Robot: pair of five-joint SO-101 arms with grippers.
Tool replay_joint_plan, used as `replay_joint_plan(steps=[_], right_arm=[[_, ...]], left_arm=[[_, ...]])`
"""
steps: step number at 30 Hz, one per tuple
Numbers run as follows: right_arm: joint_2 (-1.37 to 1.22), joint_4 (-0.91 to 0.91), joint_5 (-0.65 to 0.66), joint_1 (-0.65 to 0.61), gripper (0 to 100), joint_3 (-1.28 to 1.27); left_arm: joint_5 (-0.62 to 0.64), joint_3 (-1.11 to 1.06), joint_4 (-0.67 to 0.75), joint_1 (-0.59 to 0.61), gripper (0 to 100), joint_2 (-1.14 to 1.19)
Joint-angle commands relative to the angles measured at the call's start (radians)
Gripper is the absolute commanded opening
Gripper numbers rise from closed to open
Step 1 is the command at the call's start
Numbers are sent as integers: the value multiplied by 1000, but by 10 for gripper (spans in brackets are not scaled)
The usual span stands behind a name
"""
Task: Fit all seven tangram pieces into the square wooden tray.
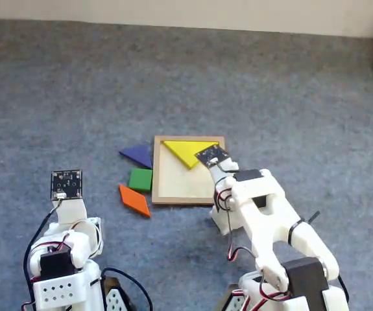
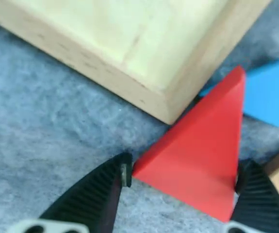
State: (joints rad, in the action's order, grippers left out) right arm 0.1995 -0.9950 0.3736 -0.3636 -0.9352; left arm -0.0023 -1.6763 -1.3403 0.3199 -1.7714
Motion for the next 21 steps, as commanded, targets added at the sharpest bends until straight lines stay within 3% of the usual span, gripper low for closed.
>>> replay_joint_plan(steps=[1,6,11,15,21], right_arm=[[-27,8,2,16,328,1],[-27,8,121,12,280,-7],[-27,8,121,16,169,-1],[-25,5,120,16,162,1],[35,-153,120,16,160,79]], left_arm=[[-6,-19,-12,8,158,-53],[-6,-19,-12,8,158,-53],[-6,-19,-12,8,158,-53],[-6,-19,-12,8,158,-53],[-6,-19,-12,8,158,-53]])
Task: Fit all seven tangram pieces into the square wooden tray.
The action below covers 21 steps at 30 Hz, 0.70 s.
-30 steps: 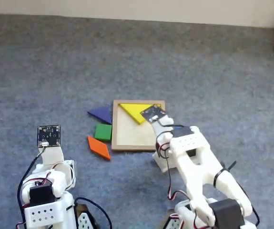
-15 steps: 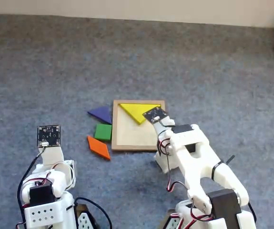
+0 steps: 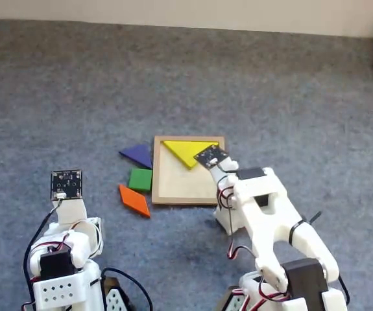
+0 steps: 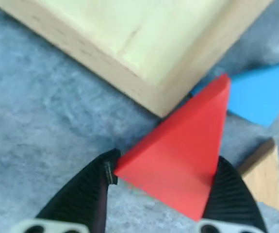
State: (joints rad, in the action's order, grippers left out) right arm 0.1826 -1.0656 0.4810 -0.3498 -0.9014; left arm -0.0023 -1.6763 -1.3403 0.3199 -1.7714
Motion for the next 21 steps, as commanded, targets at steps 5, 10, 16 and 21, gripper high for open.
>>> replay_joint_plan(steps=[5,10,16,21], right_arm=[[197,-128,12,2,160,73],[308,-134,11,2,160,76],[346,-130,-104,-4,160,120],[315,-136,-190,-5,159,257]], left_arm=[[-6,-19,-12,8,158,-53],[-6,-19,-12,8,158,-53],[-6,-19,-12,8,158,-53],[-6,-19,-12,8,158,-53]])
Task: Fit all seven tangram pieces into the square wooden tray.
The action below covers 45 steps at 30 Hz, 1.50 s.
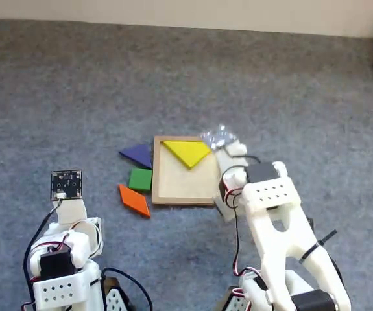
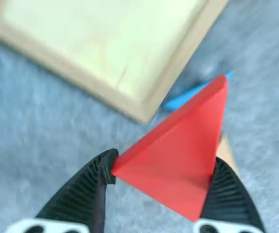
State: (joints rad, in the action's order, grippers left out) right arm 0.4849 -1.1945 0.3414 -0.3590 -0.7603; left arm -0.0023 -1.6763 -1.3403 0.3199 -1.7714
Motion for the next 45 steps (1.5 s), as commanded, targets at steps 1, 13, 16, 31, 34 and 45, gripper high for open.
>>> replay_joint_plan(steps=[1,13,16,31,34,45], right_arm=[[2,-7,-68,-7,159,142],[-321,1,-318,-163,159,501],[-426,1,-428,-189,159,587],[-665,1,-687,-191,159,693],[-665,1,-683,-194,159,690],[-668,33,-680,-191,163,684]], left_arm=[[-6,-19,-12,8,158,-53],[-6,-19,-12,8,158,-53],[-6,-19,-12,8,158,-53],[-6,-19,-12,8,158,-53],[-6,-19,-12,8,158,-53],[-6,-19,-12,8,158,-53]])
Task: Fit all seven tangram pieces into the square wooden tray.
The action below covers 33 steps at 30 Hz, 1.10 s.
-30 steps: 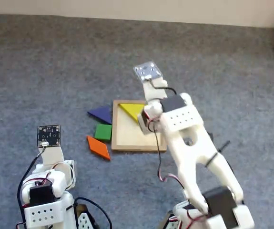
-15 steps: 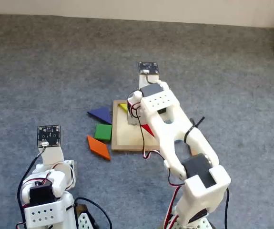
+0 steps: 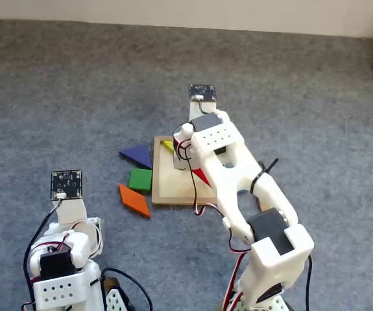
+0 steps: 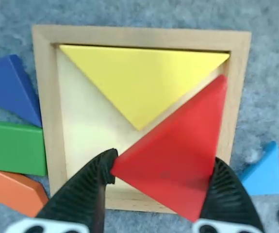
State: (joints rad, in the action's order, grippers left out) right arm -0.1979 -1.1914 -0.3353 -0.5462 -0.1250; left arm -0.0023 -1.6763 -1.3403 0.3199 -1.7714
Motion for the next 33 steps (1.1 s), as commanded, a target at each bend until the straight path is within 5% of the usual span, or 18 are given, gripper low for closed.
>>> replay_joint_plan(steps=[1,11,24,33], right_arm=[[15,35,-3,-4,163,48],[15,28,-9,7,294,39],[22,25,-3,7,296,39],[25,-16,98,59,151,47]], left_arm=[[-6,-19,-12,8,158,-53],[-6,-19,-12,8,158,-53],[-6,-19,-12,8,158,-53],[-6,-19,-12,8,158,-53]])
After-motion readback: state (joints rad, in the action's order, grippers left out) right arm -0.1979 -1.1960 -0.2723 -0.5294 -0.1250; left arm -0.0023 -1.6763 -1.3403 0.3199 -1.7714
